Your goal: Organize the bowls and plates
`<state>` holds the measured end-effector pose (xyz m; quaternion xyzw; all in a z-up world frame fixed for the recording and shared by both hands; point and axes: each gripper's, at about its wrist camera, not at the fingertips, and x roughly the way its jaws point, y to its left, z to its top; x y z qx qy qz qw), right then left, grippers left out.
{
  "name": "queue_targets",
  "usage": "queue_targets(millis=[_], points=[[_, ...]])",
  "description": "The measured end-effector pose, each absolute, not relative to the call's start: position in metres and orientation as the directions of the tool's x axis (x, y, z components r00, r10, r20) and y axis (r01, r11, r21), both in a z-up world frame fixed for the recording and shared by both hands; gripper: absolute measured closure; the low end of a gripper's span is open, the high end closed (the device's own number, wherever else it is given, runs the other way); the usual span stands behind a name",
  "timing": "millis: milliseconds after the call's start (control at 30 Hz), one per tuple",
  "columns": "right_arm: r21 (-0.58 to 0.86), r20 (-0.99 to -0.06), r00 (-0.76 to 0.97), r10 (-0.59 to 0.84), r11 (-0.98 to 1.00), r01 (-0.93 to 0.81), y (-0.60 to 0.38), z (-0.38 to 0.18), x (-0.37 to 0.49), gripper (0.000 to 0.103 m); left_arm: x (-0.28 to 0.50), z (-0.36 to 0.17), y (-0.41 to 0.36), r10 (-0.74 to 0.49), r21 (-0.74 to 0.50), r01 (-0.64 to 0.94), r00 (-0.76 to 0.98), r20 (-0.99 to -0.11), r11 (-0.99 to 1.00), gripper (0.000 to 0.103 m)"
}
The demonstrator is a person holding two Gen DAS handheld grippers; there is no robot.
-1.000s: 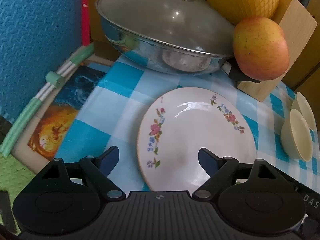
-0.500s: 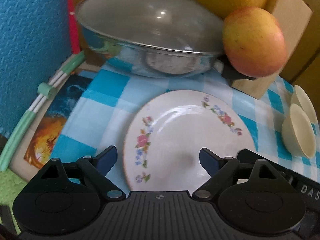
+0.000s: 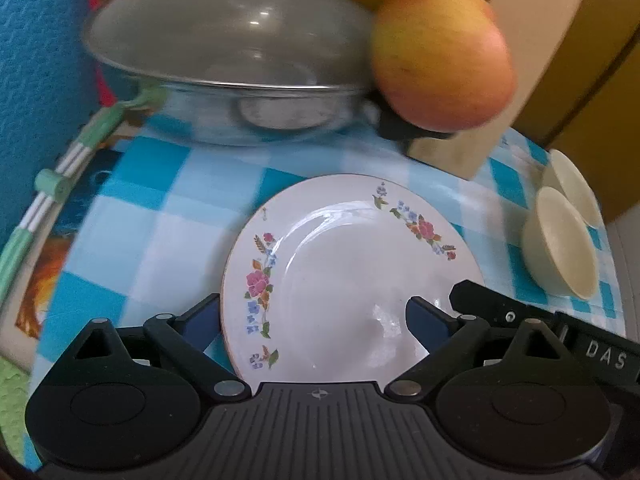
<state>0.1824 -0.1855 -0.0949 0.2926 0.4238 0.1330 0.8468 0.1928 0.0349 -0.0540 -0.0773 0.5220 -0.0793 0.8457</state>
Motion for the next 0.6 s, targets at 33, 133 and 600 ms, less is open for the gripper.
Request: queue_targets(millis=[33, 133, 600], points=[[0.605, -0.642, 0.609, 0.465, 0.796, 0.031, -0.189, -0.094, 0.181, 0.054, 0.193, -0.054, 0.030, -0.216, -0.210, 0.064, 0.440, -0.872, 0.976, 0.006], [0.569, -0.663, 0.617, 0.424, 0.821, 0.048, -0.198, -0.093, 0.176, 0.054, 0.192, -0.055, 0.009, -0.201, -0.165, 0.118, 0.441, -0.875, 0.979, 0.007], [0.534, -0.661, 0.622, 0.421, 0.846, -0.005, -0.202, -0.095, 0.163, 0.059, 0.193, -0.061, -0.008, -0.117, -0.061, 0.131, 0.476, -0.871, 0.990, 0.011]])
